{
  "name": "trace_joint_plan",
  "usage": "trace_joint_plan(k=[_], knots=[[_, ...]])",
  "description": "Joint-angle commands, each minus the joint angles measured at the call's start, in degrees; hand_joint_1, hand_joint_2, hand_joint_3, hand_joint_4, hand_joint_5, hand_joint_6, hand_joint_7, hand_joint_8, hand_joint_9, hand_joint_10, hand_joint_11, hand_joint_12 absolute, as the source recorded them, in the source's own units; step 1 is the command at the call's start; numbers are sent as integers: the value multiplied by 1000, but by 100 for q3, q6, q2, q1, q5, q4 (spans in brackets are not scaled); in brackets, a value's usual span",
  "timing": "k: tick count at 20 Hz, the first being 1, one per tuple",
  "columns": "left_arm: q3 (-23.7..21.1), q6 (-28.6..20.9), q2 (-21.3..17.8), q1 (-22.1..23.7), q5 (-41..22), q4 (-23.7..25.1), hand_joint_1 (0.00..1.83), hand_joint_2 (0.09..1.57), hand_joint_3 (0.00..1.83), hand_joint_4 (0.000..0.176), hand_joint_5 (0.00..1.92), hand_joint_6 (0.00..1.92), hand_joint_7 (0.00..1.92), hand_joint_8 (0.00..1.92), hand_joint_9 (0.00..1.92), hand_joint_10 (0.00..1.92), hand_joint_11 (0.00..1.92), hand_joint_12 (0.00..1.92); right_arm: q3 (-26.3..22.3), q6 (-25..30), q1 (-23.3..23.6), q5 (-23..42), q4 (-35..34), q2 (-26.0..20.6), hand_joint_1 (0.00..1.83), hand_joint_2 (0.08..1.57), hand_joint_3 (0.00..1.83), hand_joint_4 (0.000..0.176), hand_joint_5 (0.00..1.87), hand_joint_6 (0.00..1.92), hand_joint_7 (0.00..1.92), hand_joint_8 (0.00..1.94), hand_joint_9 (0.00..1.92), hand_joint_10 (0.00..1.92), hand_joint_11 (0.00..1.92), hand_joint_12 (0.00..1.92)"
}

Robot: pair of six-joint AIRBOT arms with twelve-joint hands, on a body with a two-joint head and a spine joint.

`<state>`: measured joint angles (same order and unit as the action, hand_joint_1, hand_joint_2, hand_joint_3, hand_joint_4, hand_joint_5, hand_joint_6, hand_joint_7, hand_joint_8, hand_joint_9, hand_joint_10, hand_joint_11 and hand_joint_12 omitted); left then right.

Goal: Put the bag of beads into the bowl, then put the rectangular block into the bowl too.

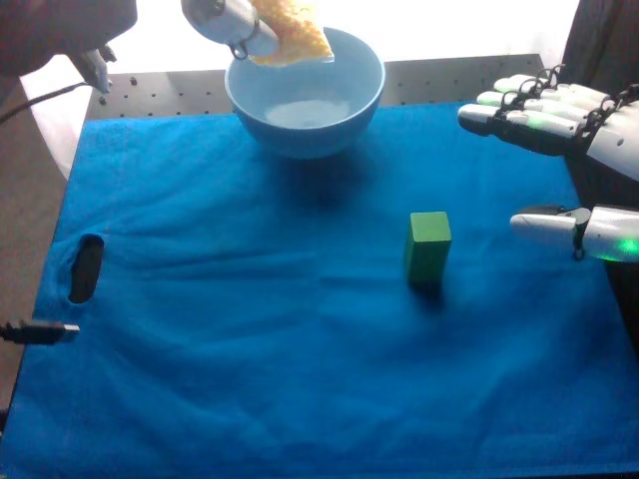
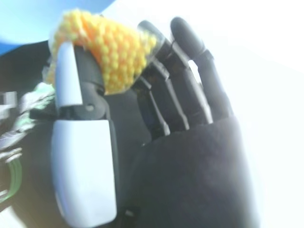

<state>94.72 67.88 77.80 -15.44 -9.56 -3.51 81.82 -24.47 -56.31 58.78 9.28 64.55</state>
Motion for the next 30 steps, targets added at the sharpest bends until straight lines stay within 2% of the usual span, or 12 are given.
trace_joint_plan(k=[1,5,10,12,14,15,16,18,23,28,29,30], knots=[[24,14,9,97,-595,-33,931,995,0,65,484,34,582,142,506,465,60,1360,25,7,93,682,-172,21,557,1297,1,60,128,0,143,5,75,11,60,35],[-218,18,-165,38,-730,-90,937,938,0,122,307,2,370,3,380,23,0,541,24,7,136,684,-103,25,527,1286,0,53,119,4,112,8,65,6,61,46],[-1582,21,-1366,-508,-1635,-23,864,941,0,127,283,1,374,3,404,10,0,800,4,7,328,691,269,18,682,1260,0,44,78,0,25,0,0,0,0,0],[-2260,18,-1949,-983,-2259,-51,797,952,2,171,249,0,348,1,356,1,0,831,-108,7,370,691,408,5,732,1176,0,59,106,3,89,6,29,5,63,36],[-2801,9,-2387,-1462,-2780,-91,780,962,3,176,253,2,332,0,332,0,0,815,-201,7,451,691,553,-60,721,1128,0,80,104,0,116,9,52,10,109,63],[-3044,-72,-2590,-1723,-3007,-90,810,934,0,134,284,5,295,0,287,0,0,717,-208,7,501,691,623,-60,694,1113,0,106,69,0,98,0,61,10,76,53],[-3267,-241,-2777,-1979,-3254,-86,821,932,0,127,289,6,292,0,281,0,0,704,-208,7,539,689,678,-45,689,1109,0,108,66,0,97,0,63,9,77,55],[-3586,-764,-3047,-2572,-3784,-58,949,974,6,52,333,10,283,1,238,0,0,660,-181,7,601,683,734,61,648,1075,0,116,117,6,170,8,107,10,132,77],[-3736,-1367,-3020,-3247,-4595,-216,841,985,1,75,287,1,279,1,201,2,0,371,-92,7,620,658,733,269,608,1059,3,124,187,8,197,3,187,12,205,74],[-3732,-1437,-2937,-3282,-4722,-271,838,989,1,63,279,1,290,2,196,3,0,258,3,7,670,580,736,447,623,1084,6,60,281,1,302,1,310,7,299,79],[-3732,-1510,-2934,-3314,-4804,-271,857,990,1,38,281,1,278,1,181,0,0,229,30,7,674,552,735,496,677,1113,2,9,351,3,425,5,476,14,401,128],[-3732,-1557,-2936,-3335,-4863,-271,850,989,0,34,275,0,259,1,173,0,0,192,56,7,682,510,737,544,708,1130,0,10,414,8,546,12,569,3,336,440]])
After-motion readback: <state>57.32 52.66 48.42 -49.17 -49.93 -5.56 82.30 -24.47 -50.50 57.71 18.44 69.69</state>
